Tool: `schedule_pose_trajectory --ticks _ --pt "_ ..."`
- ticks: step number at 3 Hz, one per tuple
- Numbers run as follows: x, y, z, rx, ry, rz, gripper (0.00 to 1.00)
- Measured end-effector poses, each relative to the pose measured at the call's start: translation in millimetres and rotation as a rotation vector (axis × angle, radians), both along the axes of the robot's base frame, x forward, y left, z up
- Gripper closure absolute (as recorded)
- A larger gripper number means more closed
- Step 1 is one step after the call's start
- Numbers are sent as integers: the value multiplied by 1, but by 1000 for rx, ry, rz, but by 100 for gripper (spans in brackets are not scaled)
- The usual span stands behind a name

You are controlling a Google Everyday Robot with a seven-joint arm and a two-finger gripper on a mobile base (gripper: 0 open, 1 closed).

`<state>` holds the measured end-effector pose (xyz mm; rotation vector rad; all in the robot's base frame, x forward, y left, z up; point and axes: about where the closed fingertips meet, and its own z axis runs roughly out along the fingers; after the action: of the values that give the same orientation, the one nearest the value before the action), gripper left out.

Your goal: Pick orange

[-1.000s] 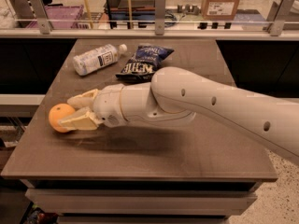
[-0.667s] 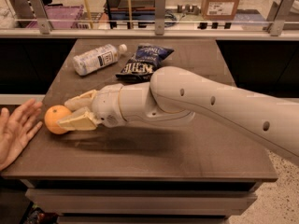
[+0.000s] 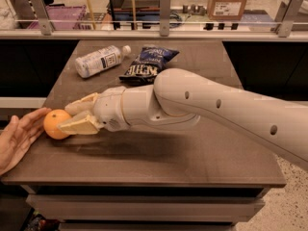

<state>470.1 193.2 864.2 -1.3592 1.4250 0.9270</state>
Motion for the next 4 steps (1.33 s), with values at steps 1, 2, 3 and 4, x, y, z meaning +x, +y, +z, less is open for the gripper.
schedule_pose_trajectory --ticks 1,2,3,4 --pt "-1 2 1 0 -2 3 59" --pt "-3 3 2 -1 -4 7 35" --pt "-4 5 3 -2 -6 10 13" --pt "-6 6 4 -2 -9 14 0"
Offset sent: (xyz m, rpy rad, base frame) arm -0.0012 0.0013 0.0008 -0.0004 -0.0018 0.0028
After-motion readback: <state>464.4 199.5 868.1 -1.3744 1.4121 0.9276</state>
